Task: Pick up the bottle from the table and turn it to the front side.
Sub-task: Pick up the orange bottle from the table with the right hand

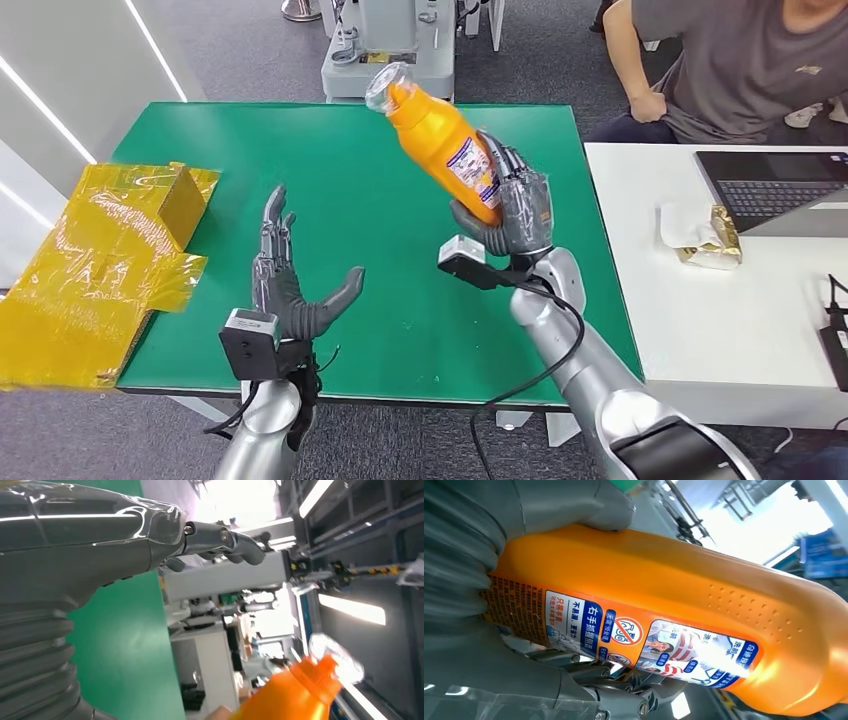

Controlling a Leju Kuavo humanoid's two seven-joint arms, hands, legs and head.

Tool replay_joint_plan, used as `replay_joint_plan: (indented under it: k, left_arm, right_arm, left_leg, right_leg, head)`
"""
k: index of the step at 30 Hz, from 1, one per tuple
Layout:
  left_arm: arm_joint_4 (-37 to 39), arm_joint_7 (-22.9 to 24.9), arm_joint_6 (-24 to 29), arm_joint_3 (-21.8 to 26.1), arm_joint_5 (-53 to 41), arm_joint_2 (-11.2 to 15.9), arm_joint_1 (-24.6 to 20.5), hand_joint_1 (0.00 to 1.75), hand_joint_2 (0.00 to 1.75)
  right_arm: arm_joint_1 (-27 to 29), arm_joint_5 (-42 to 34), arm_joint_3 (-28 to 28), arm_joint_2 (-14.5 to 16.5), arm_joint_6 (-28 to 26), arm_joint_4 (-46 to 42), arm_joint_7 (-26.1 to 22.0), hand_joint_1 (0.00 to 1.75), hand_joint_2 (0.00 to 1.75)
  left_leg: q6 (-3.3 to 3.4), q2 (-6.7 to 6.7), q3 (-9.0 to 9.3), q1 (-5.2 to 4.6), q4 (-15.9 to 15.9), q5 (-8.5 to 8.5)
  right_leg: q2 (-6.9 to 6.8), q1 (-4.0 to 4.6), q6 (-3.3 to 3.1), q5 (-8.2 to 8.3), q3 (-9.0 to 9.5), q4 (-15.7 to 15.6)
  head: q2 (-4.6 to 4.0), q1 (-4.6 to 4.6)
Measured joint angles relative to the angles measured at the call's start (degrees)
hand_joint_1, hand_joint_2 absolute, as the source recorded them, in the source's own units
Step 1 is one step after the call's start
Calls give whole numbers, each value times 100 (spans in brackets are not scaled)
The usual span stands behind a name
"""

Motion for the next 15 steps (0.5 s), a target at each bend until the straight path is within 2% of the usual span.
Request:
replay_joint_plan:
  k: [4,8,15]
  left_arm:
    - [55,171,-398,-1,-5,-10,-194,0,175]
    - [149,261,-802,-1,-87,-11,-404,0,175]
    - [304,336,-1024,-1,-100,-31,-656,0,175]
  right_arm:
    - [286,24,-70,113,-1,-533,-19,175,175]
    - [431,-181,53,178,-1,-699,-27,175,175]
    - [546,-309,342,232,-1,-726,-30,175,175]
  left_leg:
    - [0,0,0,0,-1,0]
    - [0,2,0,-1,0,1]
    - [0,1,0,-1,1,1]
  right_leg:
    - [-1,0,0,0,0,0]
    - [1,0,0,1,0,0]
    - [1,0,0,0,-1,0]
  head:
    - [0,0]
    - [0,1]
    - [0,1]
